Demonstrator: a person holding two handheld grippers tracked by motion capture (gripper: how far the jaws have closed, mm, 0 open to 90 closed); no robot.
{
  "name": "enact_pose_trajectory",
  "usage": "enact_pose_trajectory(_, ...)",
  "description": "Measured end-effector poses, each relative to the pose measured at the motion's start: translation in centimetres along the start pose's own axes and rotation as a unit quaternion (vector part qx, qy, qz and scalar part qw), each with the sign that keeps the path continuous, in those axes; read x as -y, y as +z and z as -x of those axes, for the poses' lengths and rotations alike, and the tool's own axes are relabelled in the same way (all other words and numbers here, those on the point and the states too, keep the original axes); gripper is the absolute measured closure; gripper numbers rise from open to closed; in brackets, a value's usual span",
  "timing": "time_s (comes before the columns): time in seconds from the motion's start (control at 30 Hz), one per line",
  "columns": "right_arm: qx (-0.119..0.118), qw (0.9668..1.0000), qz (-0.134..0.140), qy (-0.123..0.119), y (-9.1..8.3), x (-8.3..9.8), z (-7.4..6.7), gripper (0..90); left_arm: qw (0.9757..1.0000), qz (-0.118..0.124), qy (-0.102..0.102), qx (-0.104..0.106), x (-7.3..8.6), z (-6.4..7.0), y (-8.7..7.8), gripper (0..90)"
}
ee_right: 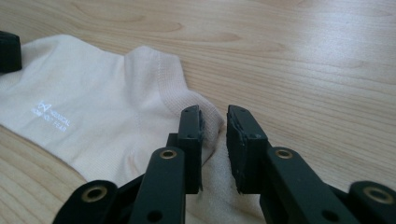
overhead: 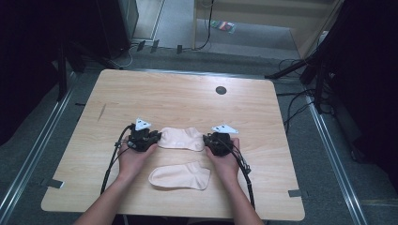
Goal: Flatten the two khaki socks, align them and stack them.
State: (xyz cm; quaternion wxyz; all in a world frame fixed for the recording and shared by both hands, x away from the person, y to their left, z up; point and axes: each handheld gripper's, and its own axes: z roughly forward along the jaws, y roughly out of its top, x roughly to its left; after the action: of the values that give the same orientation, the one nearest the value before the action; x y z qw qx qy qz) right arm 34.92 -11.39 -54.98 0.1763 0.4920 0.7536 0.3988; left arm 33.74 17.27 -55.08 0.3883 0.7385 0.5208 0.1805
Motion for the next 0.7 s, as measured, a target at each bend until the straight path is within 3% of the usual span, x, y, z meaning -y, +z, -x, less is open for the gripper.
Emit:
enact_pose_trajectory(0.1,0.001,1.0000,-0.003,-0.005,0.0,0.0,-0.1,79.6,1.0000,0.001,0.003,0.000,0.0,0.1,0.0,81.6)
enact_pose_trajectory(0.17,0.001,1.0000,-0.005,-0.006,0.0,0.0,-0.1,86.5,1.0000,0.001,0.006,0.003,0.0,0.1,0.0,88.0)
enact_pose_trajectory(0.37,0.003,1.0000,0.002,-0.008,-0.1,0.1,-0.2,90.0,0.9999,0.002,0.012,0.006,0.1,0.2,-0.1,89.7)
enact_pose_trajectory(0.63,-0.004,0.9997,0.023,-0.002,-1.2,-0.1,-0.2,90.0,0.9993,0.029,0.012,0.018,0.0,0.0,-1.6,90.0)
enact_pose_trajectory(0.7,-0.011,0.9994,0.032,-0.002,-2.1,-0.5,-0.3,90.0,0.9985,0.046,0.014,0.026,-0.3,0.2,-2.7,90.0)
